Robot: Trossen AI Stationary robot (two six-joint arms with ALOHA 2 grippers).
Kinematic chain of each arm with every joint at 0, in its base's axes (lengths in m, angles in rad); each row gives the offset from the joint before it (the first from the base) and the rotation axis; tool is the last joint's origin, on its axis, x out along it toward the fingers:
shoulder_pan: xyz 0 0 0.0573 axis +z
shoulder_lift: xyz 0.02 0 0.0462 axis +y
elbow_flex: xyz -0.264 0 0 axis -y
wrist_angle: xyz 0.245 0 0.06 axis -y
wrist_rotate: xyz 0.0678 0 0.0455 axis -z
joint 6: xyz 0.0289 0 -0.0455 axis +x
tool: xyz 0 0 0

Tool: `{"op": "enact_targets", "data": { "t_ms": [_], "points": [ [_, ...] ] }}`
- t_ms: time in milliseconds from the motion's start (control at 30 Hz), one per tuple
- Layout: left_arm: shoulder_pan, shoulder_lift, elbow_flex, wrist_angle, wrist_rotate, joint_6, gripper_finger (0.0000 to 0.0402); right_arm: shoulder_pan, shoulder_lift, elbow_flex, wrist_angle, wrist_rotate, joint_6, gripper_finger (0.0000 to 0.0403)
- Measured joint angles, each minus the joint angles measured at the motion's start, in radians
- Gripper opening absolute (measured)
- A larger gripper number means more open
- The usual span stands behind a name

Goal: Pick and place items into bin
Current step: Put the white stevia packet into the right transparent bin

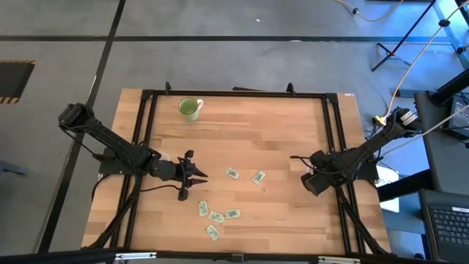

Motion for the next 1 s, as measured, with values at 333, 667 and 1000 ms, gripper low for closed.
{"op": "enact_targets", "data": {
  "t_ms": [333,667,1000],
  "points": [
    [0.0,0.0,0.0,0.002,0.0,0.0,0.0075,0.0,0.0,0.001,-0.004,0.0,0.027,0.0074],
    [0.0,0.0,0.0,0.002,0.0,0.0,0.0075,-0.023,0.0,0.085,0.19,0.095,-0.237,0.0099],
    [0.0,0.0,0.0,0.002,0.0,0.0,0.0075,-0.116,0.052,0.117,0.803,0.24,-0.965,0.0089]
  ]
}}
